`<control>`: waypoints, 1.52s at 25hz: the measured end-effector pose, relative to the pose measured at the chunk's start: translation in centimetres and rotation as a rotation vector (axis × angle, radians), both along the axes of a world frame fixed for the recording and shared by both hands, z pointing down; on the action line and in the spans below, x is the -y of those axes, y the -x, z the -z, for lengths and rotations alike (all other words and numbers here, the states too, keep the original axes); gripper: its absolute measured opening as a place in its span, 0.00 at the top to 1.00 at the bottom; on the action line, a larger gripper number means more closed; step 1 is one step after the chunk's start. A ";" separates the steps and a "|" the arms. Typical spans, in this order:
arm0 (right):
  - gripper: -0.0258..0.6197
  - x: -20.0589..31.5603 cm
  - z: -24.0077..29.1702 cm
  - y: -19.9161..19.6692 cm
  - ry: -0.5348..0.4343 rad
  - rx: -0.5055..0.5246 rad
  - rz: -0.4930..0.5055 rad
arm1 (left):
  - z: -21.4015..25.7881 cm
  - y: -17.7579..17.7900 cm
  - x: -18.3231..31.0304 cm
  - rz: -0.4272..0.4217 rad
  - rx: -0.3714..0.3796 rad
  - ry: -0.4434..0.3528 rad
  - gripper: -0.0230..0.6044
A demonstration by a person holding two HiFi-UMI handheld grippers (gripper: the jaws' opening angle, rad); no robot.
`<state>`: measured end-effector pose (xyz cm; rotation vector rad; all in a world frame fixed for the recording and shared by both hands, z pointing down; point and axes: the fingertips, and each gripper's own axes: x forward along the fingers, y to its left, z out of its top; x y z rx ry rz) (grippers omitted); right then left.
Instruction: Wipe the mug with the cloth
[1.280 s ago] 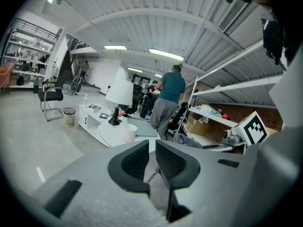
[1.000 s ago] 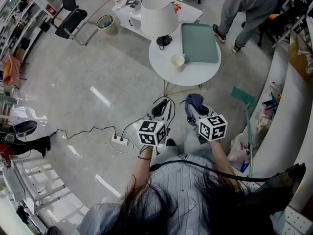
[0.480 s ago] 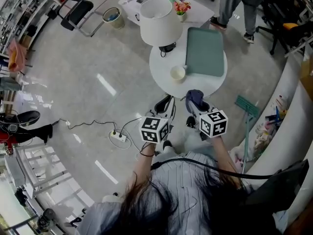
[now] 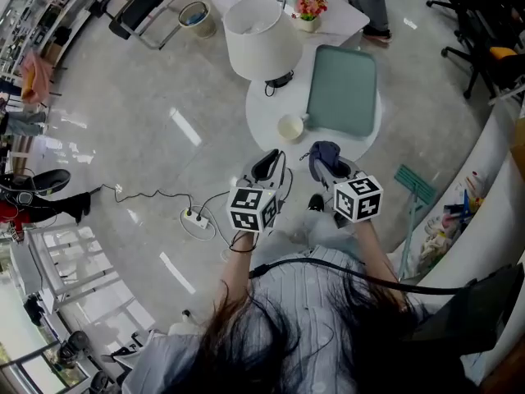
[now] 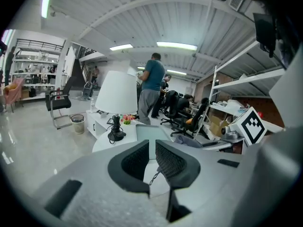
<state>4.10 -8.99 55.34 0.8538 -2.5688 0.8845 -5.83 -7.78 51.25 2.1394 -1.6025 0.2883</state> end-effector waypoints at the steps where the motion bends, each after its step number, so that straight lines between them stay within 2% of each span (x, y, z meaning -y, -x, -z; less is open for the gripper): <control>1: 0.83 0.5 0.1 -0.4 -0.002 0.001 -0.001 | 0.0 0.0 0.3 0.009 0.001 -0.001 0.88; 5: 0.83 1.7 -0.2 -1.6 0.011 -0.004 -0.009 | -0.2 -0.3 0.9 0.032 -0.001 0.013 0.88; 11: 0.83 2.1 -0.9 -2.2 0.025 -0.010 -0.010 | -0.2 -0.1 1.2 0.003 0.098 0.027 0.88; 16: 0.83 2.5 -1.5 -2.3 0.032 -0.027 -0.014 | -0.5 0.6 2.1 -0.007 0.123 0.036 0.88; 26: 0.83 4.5 -3.2 -1.2 0.028 -0.099 0.001 | -3.0 1.0 5.7 -0.129 0.190 0.110 0.88; 31: 0.83 5.5 -4.7 0.3 0.032 -0.144 0.023 | -5.8 2.2 7.5 -0.241 0.260 0.175 0.88; 38: 0.83 7.0 -6.2 2.2 0.040 -0.191 0.076 | -10.2 2.3 9.2 -0.556 0.425 0.252 0.88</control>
